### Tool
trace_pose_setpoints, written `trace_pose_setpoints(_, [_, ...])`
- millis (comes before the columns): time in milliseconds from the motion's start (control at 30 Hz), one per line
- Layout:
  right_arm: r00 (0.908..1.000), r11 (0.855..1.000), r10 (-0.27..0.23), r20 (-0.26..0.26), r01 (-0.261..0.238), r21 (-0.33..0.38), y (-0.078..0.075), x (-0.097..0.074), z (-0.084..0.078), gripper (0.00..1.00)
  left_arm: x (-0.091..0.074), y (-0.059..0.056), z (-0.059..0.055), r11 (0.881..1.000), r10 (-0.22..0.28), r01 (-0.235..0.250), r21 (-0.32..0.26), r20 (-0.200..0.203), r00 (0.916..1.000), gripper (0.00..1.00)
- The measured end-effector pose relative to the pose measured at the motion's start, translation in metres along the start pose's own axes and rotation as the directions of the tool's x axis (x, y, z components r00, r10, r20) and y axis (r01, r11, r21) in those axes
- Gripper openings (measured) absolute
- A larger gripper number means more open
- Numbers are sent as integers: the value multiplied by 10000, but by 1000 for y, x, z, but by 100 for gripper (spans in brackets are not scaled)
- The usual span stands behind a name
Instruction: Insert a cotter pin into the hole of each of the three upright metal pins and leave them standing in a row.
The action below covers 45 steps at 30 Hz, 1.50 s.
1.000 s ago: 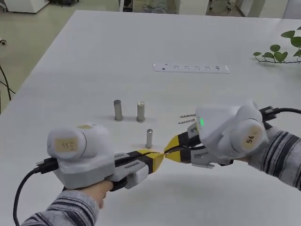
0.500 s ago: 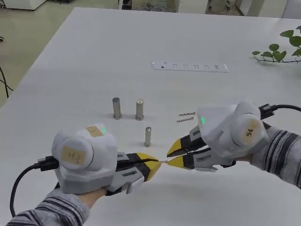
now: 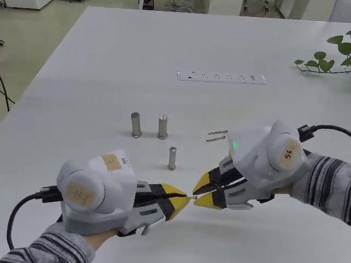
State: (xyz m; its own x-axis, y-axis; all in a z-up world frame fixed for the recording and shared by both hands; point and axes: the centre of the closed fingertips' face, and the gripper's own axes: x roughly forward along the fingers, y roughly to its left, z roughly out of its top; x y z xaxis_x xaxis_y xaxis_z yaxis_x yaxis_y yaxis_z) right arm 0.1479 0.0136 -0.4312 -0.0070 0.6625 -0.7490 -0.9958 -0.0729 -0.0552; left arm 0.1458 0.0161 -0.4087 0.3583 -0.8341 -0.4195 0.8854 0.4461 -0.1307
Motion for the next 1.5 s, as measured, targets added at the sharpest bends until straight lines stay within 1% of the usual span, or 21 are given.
trace_pose_setpoints(100, [9999,9999,127,-82,-127,-5,4,2,-2,1,0,-3,1,9999,-152,152,10,116,9998,0])
trace_pose_setpoints(167, [9996,9997,254,-112,-255,-13,7,3,-3,0,-1,-5,1,9997,-225,226,-89,197,9996,0])
trace_pose_setpoints(300, [9995,9996,271,-180,-272,-56,9,2,-4,0,0,-7,-2,9996,-278,278,-46,80,9996,0])
trace_pose_setpoints(433, [9993,9992,274,-272,-282,-269,11,2,-4,0,-1,-7,-4,9995,-283,284,-116,78,9996,0])
trace_pose_setpoints(567, [9990,9992,316,-307,-323,-241,11,1,-3,0,-2,-9,-6,9995,-293,293,-86,17,9996,0])
trace_pose_setpoints(700, [9988,9988,393,-300,-401,-273,14,0,0,0,-2,-10,-10,9995,-276,279,162,-178,9995,0])
trace_pose_setpoints(900, [9976,9969,555,-412,-576,-528,20,1,1,0,-2,-14,-12,9986,-455,461,244,-263,9986,0])
trace_pose_setpoints(1033, [9965,9939,558,-622,-614,-913,21,2,0,0,-1,-16,-12,9983,-457,468,336,-320,9984,0])
trace_pose_setpoints(1133, [9957,9932,586,-716,-654,-961,22,2,-1,0,-1,-16,-13,9982,-452,465,371,-347,9984,0])
trace_pose_setpoints(1233, [9956,9923,538,-763,-618,-1069,22,2,-2,0,-1,-15,-13,9988,-340,352,346,-335,9989,0])
trace_pose_setpoints(1300, [9965,9928,373,-744,-454,-1104,20,2,-1,0,-1,-11,-11,9993,-97,106,360,-259,9996,0])
trace_pose_setpoints(1333, [9971,9943,238,-720,-311,-1024,18,2,-1,0,-1,-9,-11,9997,32,-27,260,-201,9998,0])
trace_pose_setpoints(1367, [9974,9949,110,-718,-181,-989,15,2,-1,0,-1,-6,-10,9995,203,-199,244,-173,9996,0])
trace_pose_setpoints(1433, [9970,9957,-112,-771,40,-927,11,1,-3,0,-2,-3,-10,9989,370,-366,293,-143,9992,0])
trace_pose_setpoints(1500, [9955,9957,-483,-812,415,-829,3,-1,-5,0,-4,2,-7,9977,607,-607,311,-7,9982,2])
